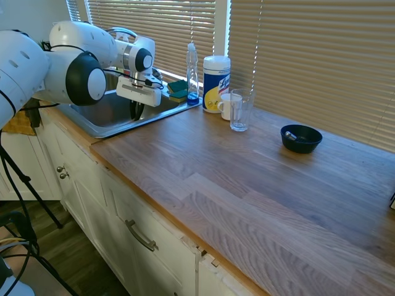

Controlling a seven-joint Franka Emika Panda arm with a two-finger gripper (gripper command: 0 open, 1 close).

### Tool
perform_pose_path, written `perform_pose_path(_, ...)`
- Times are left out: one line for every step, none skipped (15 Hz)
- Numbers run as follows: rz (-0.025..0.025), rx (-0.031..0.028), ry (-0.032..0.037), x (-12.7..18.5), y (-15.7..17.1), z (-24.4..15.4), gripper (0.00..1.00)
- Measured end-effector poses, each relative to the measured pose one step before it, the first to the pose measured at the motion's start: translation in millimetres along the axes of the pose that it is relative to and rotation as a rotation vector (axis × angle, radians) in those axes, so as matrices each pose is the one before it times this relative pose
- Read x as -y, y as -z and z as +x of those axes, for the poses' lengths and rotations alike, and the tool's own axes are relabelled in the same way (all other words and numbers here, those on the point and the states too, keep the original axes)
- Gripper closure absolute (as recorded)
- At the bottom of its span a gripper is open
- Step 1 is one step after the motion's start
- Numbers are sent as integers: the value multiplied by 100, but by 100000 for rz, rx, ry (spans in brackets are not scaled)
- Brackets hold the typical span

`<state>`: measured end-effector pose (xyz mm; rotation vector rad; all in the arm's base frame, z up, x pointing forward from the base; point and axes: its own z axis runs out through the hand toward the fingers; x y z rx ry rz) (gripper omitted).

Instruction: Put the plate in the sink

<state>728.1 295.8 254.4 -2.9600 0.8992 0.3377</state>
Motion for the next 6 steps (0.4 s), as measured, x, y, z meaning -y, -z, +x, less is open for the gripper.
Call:
perform_pose_path(519,-409,78,131,467,-159,0)
perform_pose_path(684,-546,-230,141,490,-137,0)
perform_pose_path(786,-621,-630,125,514,-112,0)
perform_pose_path(840,-625,-798,101,558,-80,0)
perform_pose_path(717,-513,-717,52,555,-62,0)
perform_pose_path(754,-629,-751,22,667,-53,0)
